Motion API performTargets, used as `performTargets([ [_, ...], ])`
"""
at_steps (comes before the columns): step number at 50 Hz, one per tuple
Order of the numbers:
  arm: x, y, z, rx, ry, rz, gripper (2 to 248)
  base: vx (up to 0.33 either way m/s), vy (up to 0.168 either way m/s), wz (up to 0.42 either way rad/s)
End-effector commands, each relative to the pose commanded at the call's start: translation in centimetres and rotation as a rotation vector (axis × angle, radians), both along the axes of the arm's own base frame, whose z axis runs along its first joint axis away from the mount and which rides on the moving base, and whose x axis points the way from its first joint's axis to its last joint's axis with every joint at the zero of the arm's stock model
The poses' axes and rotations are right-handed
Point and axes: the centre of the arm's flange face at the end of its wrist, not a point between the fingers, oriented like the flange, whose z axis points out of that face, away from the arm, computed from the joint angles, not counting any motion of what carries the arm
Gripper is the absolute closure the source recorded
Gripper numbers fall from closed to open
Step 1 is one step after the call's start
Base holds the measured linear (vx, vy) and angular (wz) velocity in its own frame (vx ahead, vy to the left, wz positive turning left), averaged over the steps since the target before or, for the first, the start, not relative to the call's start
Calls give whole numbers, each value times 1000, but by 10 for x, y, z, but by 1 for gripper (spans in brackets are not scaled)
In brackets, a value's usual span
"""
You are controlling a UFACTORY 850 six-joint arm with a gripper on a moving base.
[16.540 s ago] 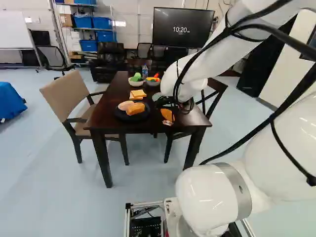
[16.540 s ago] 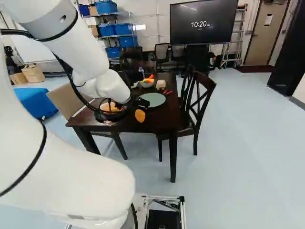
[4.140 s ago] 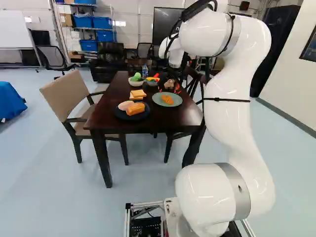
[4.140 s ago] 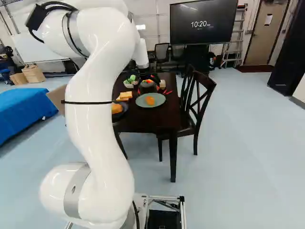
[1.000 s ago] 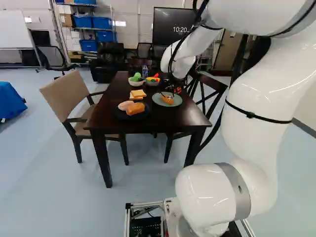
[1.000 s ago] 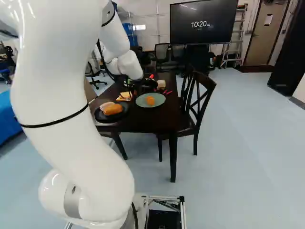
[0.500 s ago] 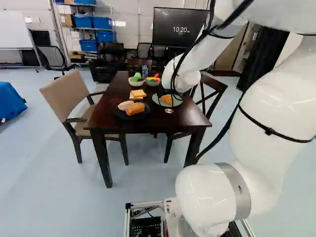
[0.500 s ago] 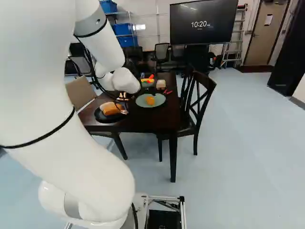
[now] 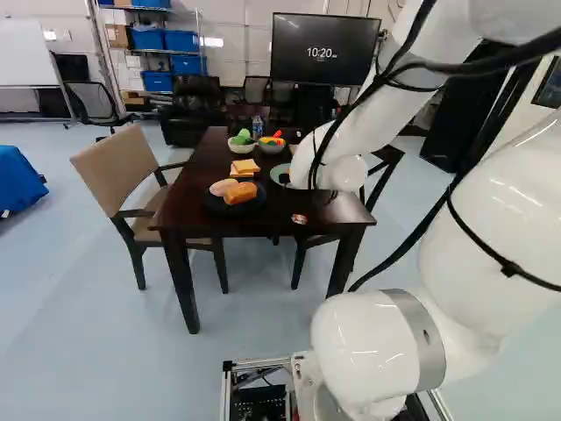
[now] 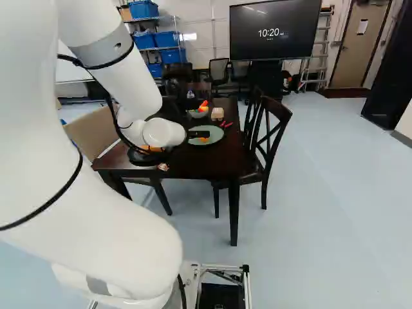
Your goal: Move the croissant to the empty plate
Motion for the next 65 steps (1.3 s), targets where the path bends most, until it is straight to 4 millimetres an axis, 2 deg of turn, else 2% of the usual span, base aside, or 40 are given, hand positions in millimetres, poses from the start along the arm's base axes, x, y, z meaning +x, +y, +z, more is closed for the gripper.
performTargets([
  [31, -64, 2, -29, 32, -115, -12, 3, 0, 0, 0],
  [48, -85, 2, -38, 42, -152, -15, 3, 0, 0, 0],
  [65, -96, 3, -43, 48, -171, -16, 3, 0, 0, 0],
])
